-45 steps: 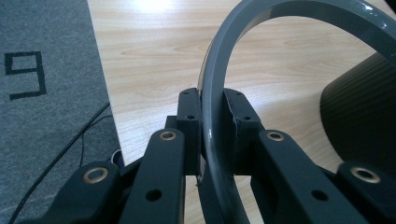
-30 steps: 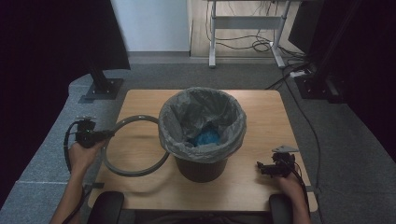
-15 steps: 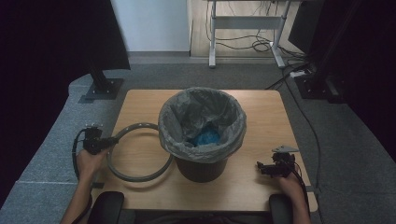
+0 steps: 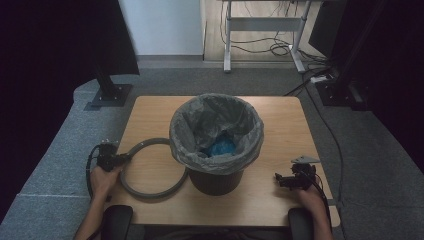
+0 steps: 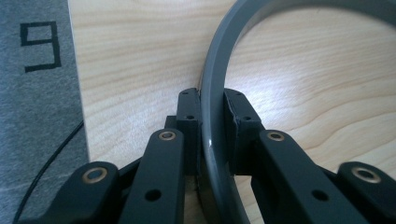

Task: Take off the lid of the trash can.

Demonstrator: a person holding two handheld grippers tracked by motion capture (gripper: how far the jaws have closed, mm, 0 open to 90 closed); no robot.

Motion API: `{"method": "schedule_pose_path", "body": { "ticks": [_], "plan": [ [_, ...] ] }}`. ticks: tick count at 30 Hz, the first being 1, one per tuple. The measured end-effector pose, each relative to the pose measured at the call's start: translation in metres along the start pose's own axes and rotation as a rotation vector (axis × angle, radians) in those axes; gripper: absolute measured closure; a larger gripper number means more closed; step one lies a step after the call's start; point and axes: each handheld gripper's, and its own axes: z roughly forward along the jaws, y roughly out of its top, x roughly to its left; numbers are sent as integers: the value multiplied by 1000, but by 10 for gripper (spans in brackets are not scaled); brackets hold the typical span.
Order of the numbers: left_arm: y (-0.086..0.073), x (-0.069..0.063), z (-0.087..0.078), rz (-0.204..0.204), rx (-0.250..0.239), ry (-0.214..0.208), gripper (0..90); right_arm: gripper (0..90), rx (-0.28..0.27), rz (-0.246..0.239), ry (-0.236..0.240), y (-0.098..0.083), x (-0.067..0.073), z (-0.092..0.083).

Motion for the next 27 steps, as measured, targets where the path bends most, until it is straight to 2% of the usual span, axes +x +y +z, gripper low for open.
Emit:
{"method": "schedule_pose_path", "body": {
  "ticks": [3, 4, 6, 8, 10, 11, 12, 13, 14, 17, 27],
  "plan": [
    [-1, -3, 1, 21, -5, 30, 763, 0, 0, 0, 0, 0, 0, 0],
    [-1, -4, 1, 21, -12, 25, 745, 0, 0, 1, 0, 0, 0, 0],
    [-2, -7, 3, 26, -28, 16, 619, 0, 0, 1, 0, 0, 0, 0],
    [-4, -13, 5, 69, -42, 48, 493, 0, 0, 1, 0, 0, 0, 0],
    [-5, -19, 9, 129, -33, 94, 381, 0, 1, 1, 1, 0, 0, 0],
    [-5, -20, 10, 126, -27, 107, 297, 0, 0, 1, 0, 0, 0, 0],
    [-5, -19, 12, 102, -27, 107, 249, 0, 1, 1, 1, 0, 0, 0],
    [-7, -18, 14, 97, -38, 112, 177, 0, 0, 1, 1, 0, 0, 0],
    [-8, -18, 17, 95, -40, 114, 34, 0, 0, 1, 1, 0, 0, 0],
    [-8, -19, 18, 90, -39, 118, 3, 0, 1, 1, 1, 0, 0, 0],
    [-8, -19, 18, 91, -37, 116, 0, 0, 0, 1, 0, 0, 0, 0]
  ]
}}
